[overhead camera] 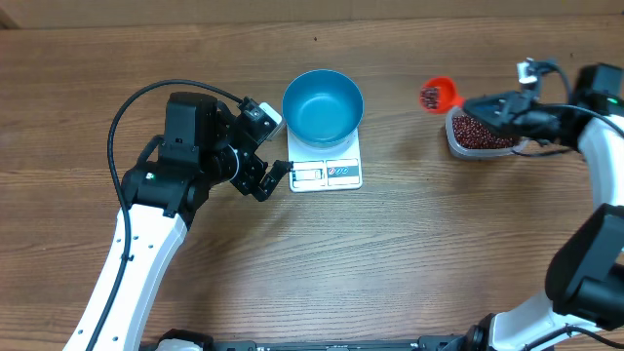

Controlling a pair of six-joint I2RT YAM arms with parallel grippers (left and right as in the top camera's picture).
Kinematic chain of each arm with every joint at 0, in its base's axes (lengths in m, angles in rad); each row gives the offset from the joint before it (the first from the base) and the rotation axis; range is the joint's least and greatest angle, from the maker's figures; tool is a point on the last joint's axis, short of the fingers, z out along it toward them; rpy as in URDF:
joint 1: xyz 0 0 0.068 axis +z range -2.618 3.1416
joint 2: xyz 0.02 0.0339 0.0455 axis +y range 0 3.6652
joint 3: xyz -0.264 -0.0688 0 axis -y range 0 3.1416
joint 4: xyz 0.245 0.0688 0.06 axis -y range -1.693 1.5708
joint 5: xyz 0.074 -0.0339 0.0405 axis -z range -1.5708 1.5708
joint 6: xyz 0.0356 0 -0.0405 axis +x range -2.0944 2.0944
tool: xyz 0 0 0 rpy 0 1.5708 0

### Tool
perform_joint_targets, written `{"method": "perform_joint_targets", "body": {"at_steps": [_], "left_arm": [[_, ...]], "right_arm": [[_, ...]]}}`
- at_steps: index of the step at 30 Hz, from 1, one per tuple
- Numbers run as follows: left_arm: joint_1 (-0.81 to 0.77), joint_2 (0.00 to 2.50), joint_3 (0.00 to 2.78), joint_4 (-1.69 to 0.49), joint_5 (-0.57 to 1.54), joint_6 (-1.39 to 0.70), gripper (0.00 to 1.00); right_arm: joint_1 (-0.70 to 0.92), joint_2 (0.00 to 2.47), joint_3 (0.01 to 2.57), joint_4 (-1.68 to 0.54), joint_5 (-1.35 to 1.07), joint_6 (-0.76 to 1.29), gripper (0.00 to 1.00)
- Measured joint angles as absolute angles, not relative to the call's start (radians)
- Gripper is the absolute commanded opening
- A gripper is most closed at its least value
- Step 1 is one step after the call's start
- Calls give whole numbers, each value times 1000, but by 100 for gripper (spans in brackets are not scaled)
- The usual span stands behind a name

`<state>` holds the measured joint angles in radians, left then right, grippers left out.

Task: Scoop item into bowl and weigh 150g on scale
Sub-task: 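Lift the filled scoop out of the tub toward the bowl, then tip the red scoop with the right gripper to pour beans into the bowl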

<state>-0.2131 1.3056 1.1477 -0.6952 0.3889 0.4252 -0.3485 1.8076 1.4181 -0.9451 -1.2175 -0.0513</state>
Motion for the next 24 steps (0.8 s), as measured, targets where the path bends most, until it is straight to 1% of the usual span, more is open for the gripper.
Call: {"method": "perform_joint_targets", "body": {"at_steps": [9,14,19,24], "left_arm": [[-213,1306,1148,-696,389,425,99],[-213,1306,1148,-696,389,425,100],[-213,1306,1148,-695,389,425,100],[-213,1306,1148,-696,389,425,100]], "right_arm": [[-94,1809,1416,-738,-1153,116,4],[20,1809,1415,-624,-1084,188,4],[111,1809,1415,-537,-955,241,4],[187,1809,1415,-497,-765,250,4]]}}
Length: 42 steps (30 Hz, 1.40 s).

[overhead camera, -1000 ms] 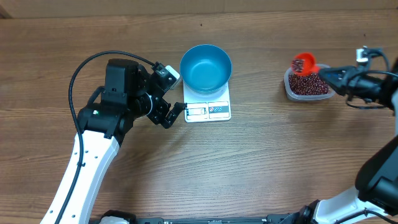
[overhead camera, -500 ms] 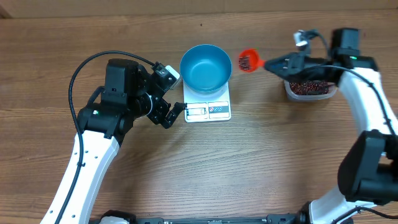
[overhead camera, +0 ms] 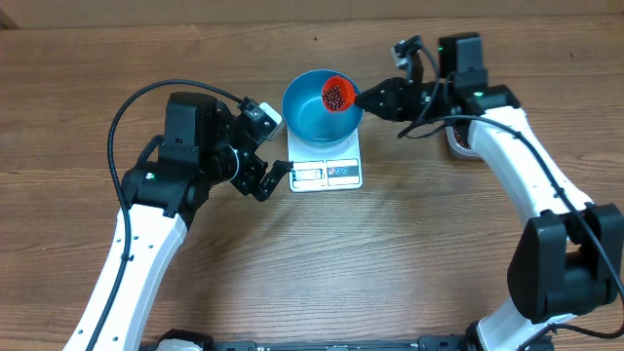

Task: Scoop item into bowl and weigh 150g on scale
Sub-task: 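Tip the red scoop with the right gripper to pour beans into the bowl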

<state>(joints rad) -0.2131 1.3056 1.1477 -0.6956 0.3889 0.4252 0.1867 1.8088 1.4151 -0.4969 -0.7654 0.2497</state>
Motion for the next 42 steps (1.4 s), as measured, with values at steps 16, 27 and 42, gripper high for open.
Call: {"method": "perform_joint_targets", "body": {"at_steps": [16,27,42], "left_arm": [[-213,1306,1148,-696,389,425,100],[-213,1306,1148,-696,389,425,100],[-213,1306,1148,-696,389,425,100]], "right_arm": [[437,1810,1497,-543,-156,1,4],[548,1810,1515,-567,144,-153,4],[570,1791,1515,-610,220,-184,4]]}}
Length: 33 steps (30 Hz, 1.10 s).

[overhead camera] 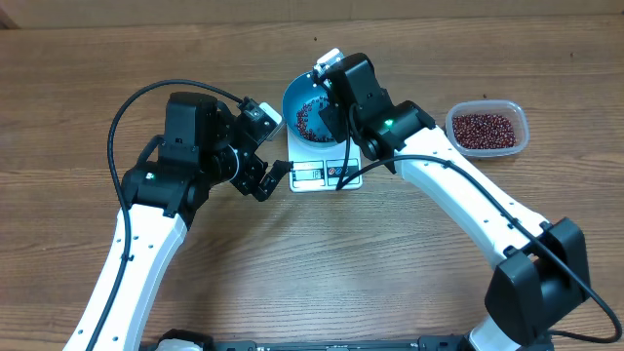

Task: Scoop item into bowl and weigh 150g on scale
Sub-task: 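Tip the red scoop with the right gripper to pour beans into the bowl, then move the empty scoop with the right gripper back over the bean tub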

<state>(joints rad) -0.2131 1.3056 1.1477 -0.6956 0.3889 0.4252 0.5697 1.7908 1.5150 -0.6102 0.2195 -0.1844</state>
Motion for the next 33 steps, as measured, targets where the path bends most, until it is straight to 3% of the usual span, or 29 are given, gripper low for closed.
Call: {"method": "perform_joint_targets", "body": {"at_steps": [9,23,33], "left_arm": [[-213,1306,1148,-696,389,425,100],[-213,1306,1148,-696,389,425,99],[-213,1306,1148,-696,389,425,99]], "right_arm": [[461,1691,1515,-717,44,-131,4],[-78,1574,1518,-952,-157,-121,4],[-138,1612,1452,-913,-33,-204,4]]}}
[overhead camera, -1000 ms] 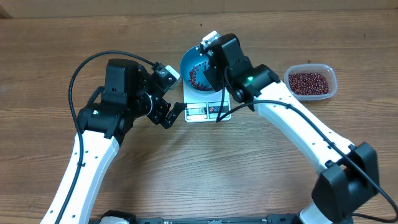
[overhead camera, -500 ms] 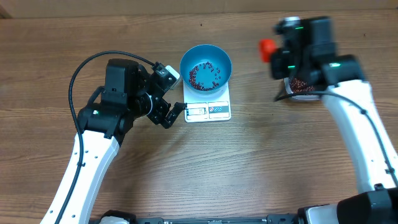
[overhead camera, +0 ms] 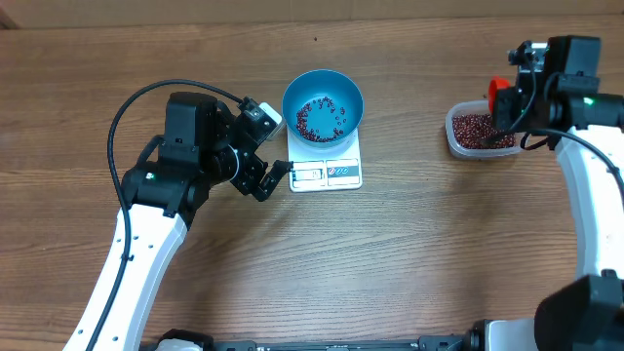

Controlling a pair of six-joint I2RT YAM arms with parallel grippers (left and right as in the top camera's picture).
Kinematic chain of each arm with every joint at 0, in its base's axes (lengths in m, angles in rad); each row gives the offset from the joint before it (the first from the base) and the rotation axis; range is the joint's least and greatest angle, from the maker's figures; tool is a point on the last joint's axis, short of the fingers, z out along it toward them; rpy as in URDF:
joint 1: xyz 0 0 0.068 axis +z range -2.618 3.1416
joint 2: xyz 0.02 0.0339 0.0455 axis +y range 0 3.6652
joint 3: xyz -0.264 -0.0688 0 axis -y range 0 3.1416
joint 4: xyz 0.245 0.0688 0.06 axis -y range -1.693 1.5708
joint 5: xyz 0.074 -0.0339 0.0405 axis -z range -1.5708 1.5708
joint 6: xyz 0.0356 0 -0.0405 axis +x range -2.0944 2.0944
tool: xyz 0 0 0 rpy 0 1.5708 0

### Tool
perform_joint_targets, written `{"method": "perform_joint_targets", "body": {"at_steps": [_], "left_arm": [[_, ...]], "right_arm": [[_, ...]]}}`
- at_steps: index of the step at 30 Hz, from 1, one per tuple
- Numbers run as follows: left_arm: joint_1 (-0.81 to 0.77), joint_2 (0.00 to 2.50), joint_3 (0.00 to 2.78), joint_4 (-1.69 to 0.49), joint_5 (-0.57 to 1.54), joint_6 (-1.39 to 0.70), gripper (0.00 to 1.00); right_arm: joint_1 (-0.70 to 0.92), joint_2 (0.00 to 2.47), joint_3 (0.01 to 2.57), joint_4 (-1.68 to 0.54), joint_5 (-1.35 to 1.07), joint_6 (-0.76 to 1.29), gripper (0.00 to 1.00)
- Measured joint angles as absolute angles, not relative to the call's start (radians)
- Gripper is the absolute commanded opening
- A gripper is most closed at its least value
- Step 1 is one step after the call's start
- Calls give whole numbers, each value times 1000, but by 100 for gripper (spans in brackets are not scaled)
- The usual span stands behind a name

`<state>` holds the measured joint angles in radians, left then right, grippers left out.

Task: Scoop item into bowl and weigh 150g on scale
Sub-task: 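Move the empty scoop with the right gripper back over the bean tub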

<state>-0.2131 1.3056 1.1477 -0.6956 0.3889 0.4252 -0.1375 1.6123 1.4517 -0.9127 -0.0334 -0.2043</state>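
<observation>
A blue bowl (overhead camera: 343, 90) stands on the white scale (overhead camera: 327, 174) at the table's middle, with a thin layer of red beans (overhead camera: 314, 119) in its bottom. A clear tub of red beans (overhead camera: 478, 132) sits at the right. My right gripper (overhead camera: 511, 101) hangs over the tub's upper right edge, shut on the red scoop (overhead camera: 498, 91); the inside of the scoop is hidden. Just left of the scale's display, my left gripper (overhead camera: 272, 178) rests open and holds nothing.
The wooden table (overhead camera: 390, 263) carries only the scale, the bowl and the tub. A black cable (overhead camera: 136, 102) loops over the left arm.
My right arm has gone from over the bowl back to the bean tub at the right, the scoop still in its gripper. The beans stay in the bowl. The left arm has not moved.
The right gripper first held a scoop full of beans just left of the tub, and the bowl was empty. Then the loaded scoop was at the bowl's rim. Then the wrist stood over the bowl and beans lay inside. Now the scoop is back at the tub.
</observation>
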Motion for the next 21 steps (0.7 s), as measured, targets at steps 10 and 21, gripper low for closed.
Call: {"method": "perform_joint_targets", "body": {"at_steps": [10,21], "left_arm": [[-213,1306,1148,-696,389,425,100],[-213,1306,1148,-696,389,425,100]], "right_arm": [[-138,1708,1410,-945,62,-225,4],[-139,1776,1410,-905,104,-229,4]]}}
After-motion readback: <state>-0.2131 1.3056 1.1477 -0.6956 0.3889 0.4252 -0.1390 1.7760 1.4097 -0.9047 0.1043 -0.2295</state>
